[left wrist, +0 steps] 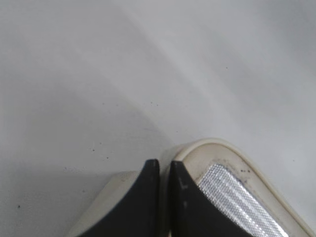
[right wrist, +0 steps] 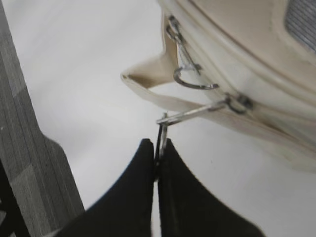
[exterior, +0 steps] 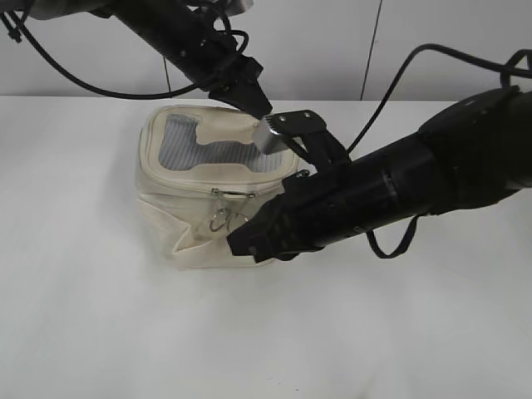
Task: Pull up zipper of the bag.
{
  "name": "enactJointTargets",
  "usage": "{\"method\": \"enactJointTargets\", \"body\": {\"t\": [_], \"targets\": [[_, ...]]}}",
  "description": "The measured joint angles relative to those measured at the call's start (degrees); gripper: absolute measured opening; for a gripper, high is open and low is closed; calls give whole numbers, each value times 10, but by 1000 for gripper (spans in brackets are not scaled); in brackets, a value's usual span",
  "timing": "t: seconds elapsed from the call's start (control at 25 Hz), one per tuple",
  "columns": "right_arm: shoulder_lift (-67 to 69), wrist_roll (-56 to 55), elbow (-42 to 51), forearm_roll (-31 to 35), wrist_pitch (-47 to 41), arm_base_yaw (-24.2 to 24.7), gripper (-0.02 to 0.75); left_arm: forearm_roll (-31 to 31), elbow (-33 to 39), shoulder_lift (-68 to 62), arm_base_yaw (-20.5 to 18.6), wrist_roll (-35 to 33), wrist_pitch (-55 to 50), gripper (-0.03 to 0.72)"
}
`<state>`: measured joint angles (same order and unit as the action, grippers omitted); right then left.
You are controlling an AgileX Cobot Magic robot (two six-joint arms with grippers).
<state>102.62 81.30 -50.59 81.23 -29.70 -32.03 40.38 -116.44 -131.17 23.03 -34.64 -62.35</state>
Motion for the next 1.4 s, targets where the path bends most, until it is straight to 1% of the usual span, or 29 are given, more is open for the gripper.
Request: {"method": "enactJointTargets", "body": {"t": [0.08,0.16,0.28,0.44,0.48,0.52,0.56,0.6,0.68,0.72,0.76,0.8,0.88,0.96,1.04,1.16,1.28,1.4], "targets": [[0,-1,0,46,42,-31,8,-4,0,0,3,3,8,17],[1,-1,-5,68,78,-55,8,-6,0,0,5,4,14,17],[10,-3,-26,77,98,-79,8,-8,1,0,7,6,17,17],[19,-20,-38,78,106,-83,8,-9,1,0,7,6,19,17],[19,-28,-38,74,106,-83,16,-9,1,0,7,6,19,22],[19,-38,-38,65,104,-83,40,-9,1,0,7,6,20,41],[19,-56,-38,54,95,-82,108,-7,1,0,7,7,25,74],[19,-77,-38,35,84,-80,178,-4,1,0,7,9,34,113],[15,-118,-38,-20,70,-75,365,1,1,0,6,12,44,214],[10,-150,-38,-50,61,-69,422,4,1,1,4,12,45,245],[3,-182,-38,-85,53,-62,456,4,1,5,2,12,45,265],[-3,-223,-38,-136,39,-54,475,4,1,10,-2,12,44,274],[-19,-291,-38,-210,-1,-28,475,5,1,25,-11,12,37,274],[-33,-328,-38,-260,-48,6,471,6,1,48,-19,13,30,262],[-51,-350,-38,-279,-93,50,468,3,1,74,-27,23,21,249],[-85,-395,-38,-303,-140,111,448,-21,12,121,-28,40,15,241],[-130,-459,-38,-366,-167,147,419,-64,61,182,-28,64,18,239],[-184,-533,-37,-449,-189,154,409,-100,158,262,-28,80,50,239]]}}
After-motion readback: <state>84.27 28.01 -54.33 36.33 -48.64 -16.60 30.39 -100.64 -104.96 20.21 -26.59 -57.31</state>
